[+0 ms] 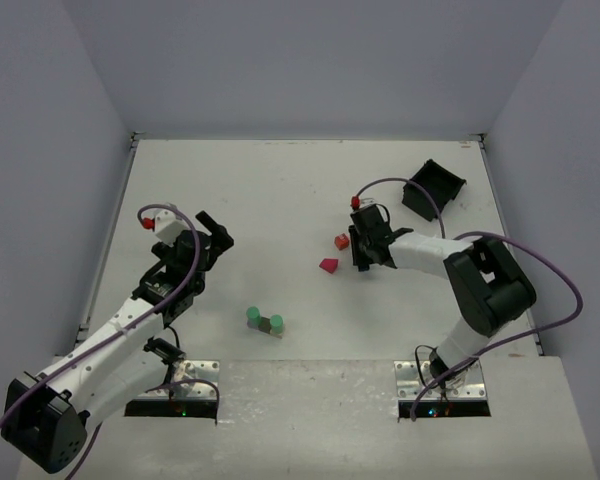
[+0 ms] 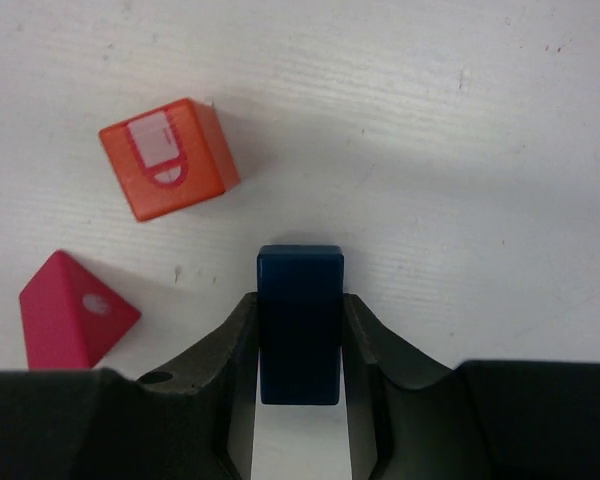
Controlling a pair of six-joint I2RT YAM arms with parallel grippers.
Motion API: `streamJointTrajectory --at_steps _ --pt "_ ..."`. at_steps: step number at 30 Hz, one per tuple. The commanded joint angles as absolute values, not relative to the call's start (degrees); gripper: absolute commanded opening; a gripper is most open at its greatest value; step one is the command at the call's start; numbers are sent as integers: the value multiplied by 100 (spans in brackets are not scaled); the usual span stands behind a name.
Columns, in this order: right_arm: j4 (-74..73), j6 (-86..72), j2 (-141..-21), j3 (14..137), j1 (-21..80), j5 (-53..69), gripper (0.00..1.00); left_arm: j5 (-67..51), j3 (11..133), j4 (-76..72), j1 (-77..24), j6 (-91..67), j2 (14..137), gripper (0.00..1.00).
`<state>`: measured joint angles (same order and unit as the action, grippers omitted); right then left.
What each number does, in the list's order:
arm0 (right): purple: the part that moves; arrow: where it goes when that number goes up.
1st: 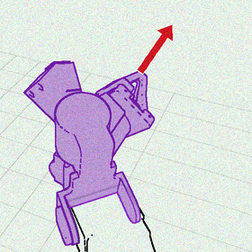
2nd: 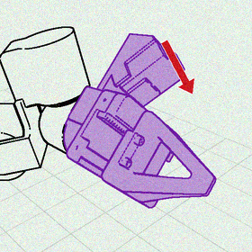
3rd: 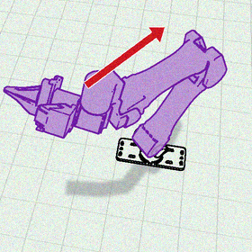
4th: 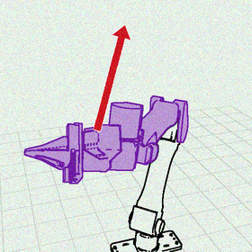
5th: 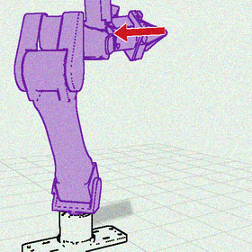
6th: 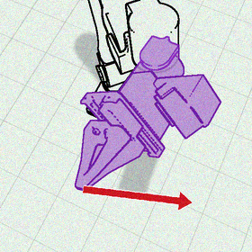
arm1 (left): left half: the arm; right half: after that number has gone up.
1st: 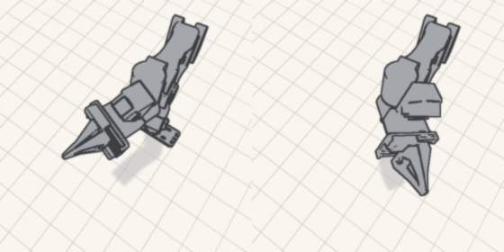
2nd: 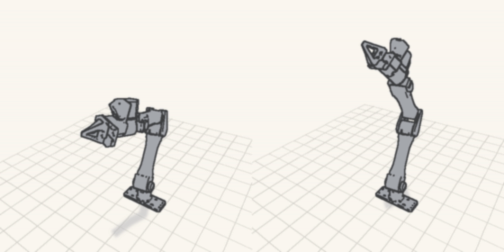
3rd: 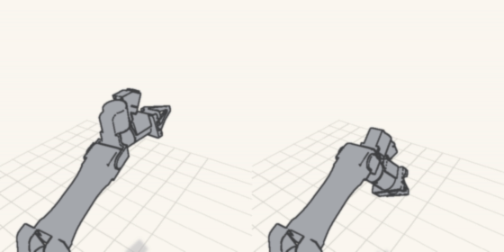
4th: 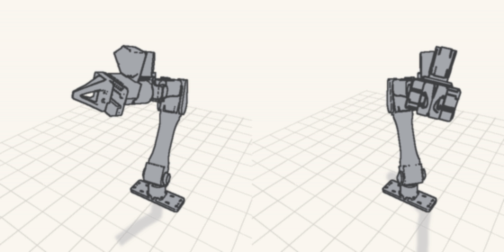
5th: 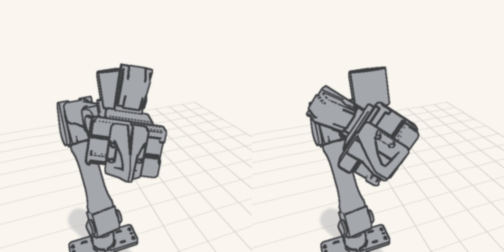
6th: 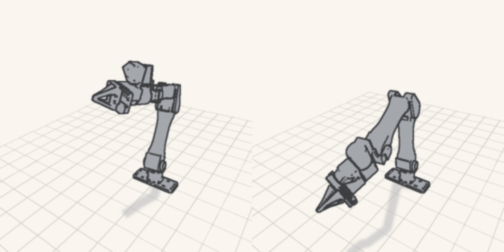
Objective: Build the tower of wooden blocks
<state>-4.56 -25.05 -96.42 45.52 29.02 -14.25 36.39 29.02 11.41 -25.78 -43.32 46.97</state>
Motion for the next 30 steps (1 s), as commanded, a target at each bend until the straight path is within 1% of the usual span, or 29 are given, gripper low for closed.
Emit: streamJointTrajectory --at_steps 1,2,5,8,13,17,21,30 --pt "-252 -2001 -8904 4500 2964 -996 18 3729 3045 1006 -2531 -4307 4678 100" --pt "-300 -1783 -8613 4499 3057 -901 17 3706 3032 993 -2531 -4305 4654 100" --pt "-368 -1361 -8249 4508 3266 -566 17 3683 3015 1002 -2531 -4289 4606 100" --pt "-760 -549 -7854 4730 3984 -281 19 3636 2994 993 -2531 -4289 4550 100" --pt "-1406 240 -7809 5298 5044 778 19 3548 2981 1025 -2524 -4282 4421 100" --pt "-1618 308 -8164 5814 5822 618 21 3432 2957 1046 -2525 -4289 4290 100" --pt "-1808 256 -8497 6279 6333 251 21 3585 2986 1295 -2531 -4427 4165 100" --pt "-1812 -198 -8991 6720 6753 179 24 3916 3016 1640 -2531 -4733 3966 100"
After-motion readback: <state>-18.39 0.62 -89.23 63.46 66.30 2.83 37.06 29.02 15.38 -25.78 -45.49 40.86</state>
